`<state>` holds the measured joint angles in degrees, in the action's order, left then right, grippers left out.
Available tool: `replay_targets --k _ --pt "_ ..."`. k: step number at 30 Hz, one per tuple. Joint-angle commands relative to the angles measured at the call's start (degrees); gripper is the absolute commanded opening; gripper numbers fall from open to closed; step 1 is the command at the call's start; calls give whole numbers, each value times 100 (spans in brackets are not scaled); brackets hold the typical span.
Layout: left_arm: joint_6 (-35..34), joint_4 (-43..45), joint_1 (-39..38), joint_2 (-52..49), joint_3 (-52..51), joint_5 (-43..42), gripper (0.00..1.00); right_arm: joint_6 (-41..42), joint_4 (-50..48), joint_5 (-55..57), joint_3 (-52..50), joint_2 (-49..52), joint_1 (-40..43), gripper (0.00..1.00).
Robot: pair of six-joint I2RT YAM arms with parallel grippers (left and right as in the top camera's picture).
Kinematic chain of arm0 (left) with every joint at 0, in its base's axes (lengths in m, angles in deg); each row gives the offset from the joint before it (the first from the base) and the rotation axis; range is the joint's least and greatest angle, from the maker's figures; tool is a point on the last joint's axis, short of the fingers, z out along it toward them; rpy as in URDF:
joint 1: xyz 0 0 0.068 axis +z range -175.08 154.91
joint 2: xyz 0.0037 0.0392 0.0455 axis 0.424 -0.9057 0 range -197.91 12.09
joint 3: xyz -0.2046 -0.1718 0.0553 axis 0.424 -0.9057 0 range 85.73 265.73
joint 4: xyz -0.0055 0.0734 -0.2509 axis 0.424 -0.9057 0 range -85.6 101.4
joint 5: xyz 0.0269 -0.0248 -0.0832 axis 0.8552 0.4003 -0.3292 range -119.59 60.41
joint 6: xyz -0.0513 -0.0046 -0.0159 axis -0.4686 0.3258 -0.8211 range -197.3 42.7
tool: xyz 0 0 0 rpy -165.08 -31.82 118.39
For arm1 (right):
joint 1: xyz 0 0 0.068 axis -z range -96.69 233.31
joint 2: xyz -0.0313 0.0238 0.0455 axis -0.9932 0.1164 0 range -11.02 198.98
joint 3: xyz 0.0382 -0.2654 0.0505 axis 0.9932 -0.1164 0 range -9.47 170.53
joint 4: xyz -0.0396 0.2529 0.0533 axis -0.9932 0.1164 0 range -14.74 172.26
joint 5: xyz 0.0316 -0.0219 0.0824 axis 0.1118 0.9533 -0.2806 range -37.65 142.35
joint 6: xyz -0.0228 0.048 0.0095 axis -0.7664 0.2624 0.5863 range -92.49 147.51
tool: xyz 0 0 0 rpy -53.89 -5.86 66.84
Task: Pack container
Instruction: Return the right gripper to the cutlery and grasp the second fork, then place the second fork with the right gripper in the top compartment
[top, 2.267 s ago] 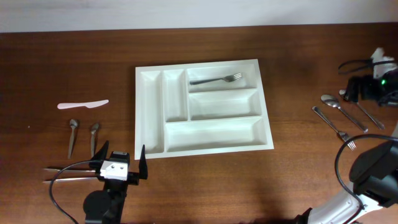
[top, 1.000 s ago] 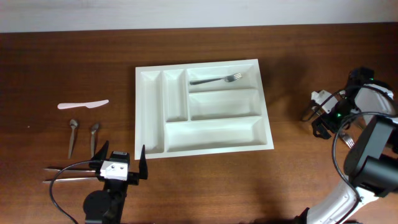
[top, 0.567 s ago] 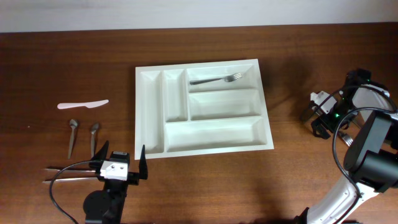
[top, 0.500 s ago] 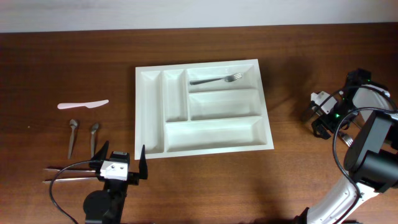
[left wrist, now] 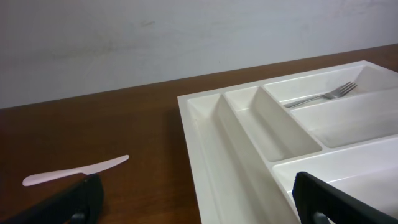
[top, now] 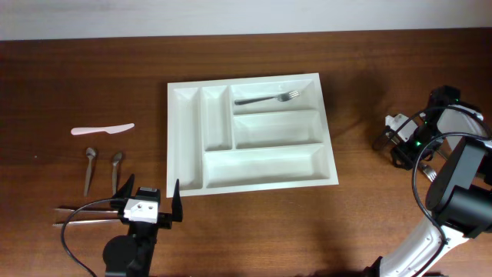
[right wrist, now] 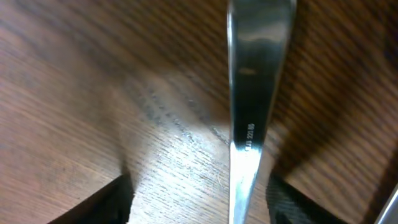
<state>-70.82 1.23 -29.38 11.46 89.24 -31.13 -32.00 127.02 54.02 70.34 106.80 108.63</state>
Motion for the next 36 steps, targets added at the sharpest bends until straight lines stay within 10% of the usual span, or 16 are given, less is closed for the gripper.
replay_targets --k 1,10,17,22,28,36 --pt "92 11 35 28 -48 -63 99 -22 -26 9 -44 162 20 47" --pt "92 11 35 28 -48 -63 99 61 -203 13 -44 162 20 4" --pt "92 11 35 28 -48 -63 99 815 -627 13 4 160 13 4" --pt "90 11 35 28 -48 -63 99 3355 -529 2 1209 138 -291 4" --pt "92 11 35 28 -48 -63 99 4564 527 -271 3316 138 -1193 4" --pt "92 11 35 28 -48 -63 99 8876 542 -623 4210 151 -2570 4"
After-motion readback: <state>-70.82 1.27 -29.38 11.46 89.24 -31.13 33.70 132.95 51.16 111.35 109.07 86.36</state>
